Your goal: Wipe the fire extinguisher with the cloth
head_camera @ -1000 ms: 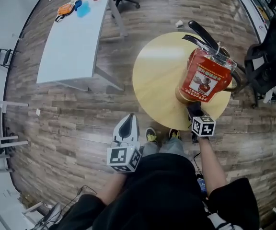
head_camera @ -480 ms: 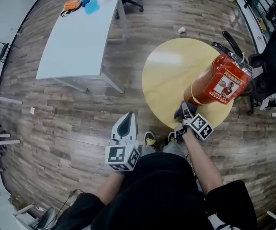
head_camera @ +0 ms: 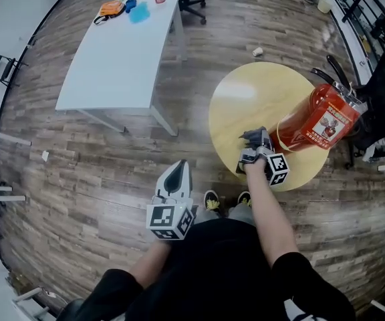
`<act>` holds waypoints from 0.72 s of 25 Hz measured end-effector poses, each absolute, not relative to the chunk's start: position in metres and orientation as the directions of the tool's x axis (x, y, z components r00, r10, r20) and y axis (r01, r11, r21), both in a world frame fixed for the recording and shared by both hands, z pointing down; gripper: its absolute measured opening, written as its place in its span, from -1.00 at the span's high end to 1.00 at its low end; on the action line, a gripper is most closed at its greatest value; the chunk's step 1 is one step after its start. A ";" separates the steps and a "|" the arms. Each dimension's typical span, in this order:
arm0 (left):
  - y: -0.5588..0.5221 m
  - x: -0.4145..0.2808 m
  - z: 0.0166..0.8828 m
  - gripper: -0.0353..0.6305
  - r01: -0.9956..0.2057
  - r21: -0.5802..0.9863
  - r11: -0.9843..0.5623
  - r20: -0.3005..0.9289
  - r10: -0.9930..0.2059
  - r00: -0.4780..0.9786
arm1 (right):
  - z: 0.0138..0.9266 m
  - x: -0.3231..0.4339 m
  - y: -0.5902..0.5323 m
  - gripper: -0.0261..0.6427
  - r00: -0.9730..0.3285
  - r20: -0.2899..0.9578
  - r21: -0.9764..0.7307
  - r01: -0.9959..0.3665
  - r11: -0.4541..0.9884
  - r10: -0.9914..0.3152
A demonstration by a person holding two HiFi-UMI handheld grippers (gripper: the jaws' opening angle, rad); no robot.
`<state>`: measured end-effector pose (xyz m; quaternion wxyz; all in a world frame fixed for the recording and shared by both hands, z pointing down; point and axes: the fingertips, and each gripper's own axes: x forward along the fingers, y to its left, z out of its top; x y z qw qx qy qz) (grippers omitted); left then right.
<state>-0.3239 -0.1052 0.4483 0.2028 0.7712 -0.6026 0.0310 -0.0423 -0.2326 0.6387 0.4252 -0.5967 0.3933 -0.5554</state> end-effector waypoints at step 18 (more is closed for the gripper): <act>-0.112 -0.309 0.456 0.82 -0.917 0.319 -0.240 0.278 -0.901 0.333 | 0.309 -0.038 -0.217 0.54 0.186 -0.250 -0.920 0.262 0.293 -0.950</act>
